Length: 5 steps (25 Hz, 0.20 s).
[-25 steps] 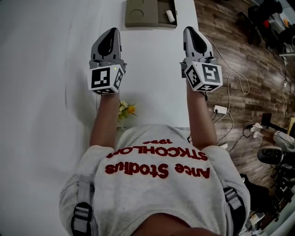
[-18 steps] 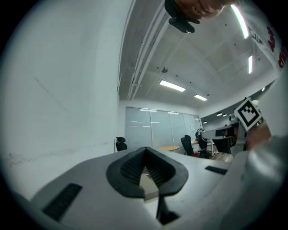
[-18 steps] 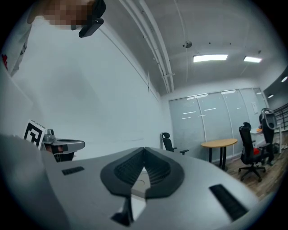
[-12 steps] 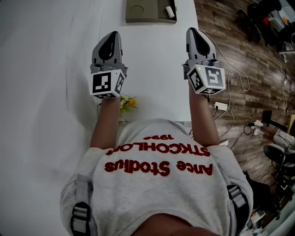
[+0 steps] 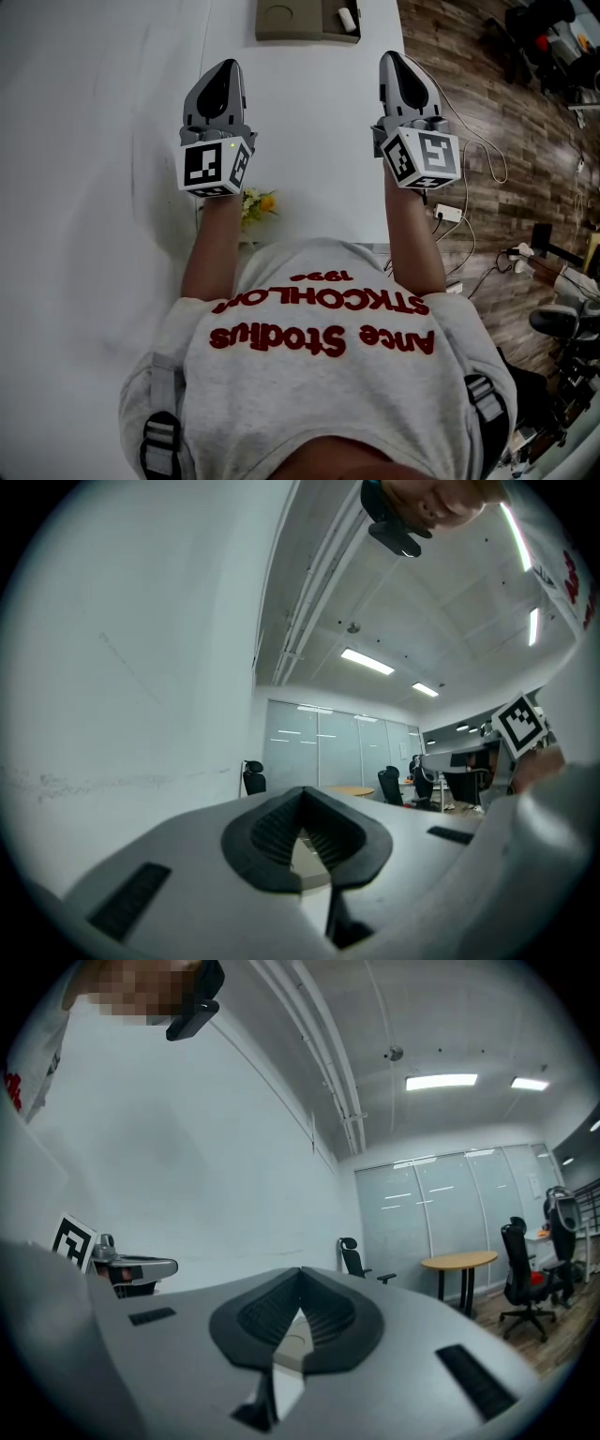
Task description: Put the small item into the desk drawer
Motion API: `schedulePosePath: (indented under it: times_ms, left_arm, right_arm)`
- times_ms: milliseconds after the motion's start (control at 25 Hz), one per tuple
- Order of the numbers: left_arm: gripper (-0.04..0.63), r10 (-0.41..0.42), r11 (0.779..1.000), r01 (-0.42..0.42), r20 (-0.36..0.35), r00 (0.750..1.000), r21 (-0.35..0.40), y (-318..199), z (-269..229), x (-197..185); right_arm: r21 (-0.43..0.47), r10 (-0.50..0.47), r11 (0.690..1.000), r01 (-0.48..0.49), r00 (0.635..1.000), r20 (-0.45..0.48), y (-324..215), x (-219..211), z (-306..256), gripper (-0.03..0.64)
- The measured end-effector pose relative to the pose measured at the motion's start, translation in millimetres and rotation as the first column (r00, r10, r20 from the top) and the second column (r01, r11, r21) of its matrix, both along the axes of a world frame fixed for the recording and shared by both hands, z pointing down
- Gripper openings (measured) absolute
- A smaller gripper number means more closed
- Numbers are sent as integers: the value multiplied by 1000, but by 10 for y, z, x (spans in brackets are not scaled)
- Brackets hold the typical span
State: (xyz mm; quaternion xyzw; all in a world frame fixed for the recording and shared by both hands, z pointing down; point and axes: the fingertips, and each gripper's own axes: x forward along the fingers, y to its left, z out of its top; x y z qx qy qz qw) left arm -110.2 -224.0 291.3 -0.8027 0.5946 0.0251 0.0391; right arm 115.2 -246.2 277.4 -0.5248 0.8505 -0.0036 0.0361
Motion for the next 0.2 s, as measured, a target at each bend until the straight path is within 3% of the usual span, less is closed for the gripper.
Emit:
schedulePosePath:
  times_ms: [200]
  left_arm:
    - [6, 1, 1000, -1, 7, 1000, 6, 13, -35, 0]
  right_arm:
    - [6, -2, 1000, 2, 1000, 1, 13, -4, -33, 5]
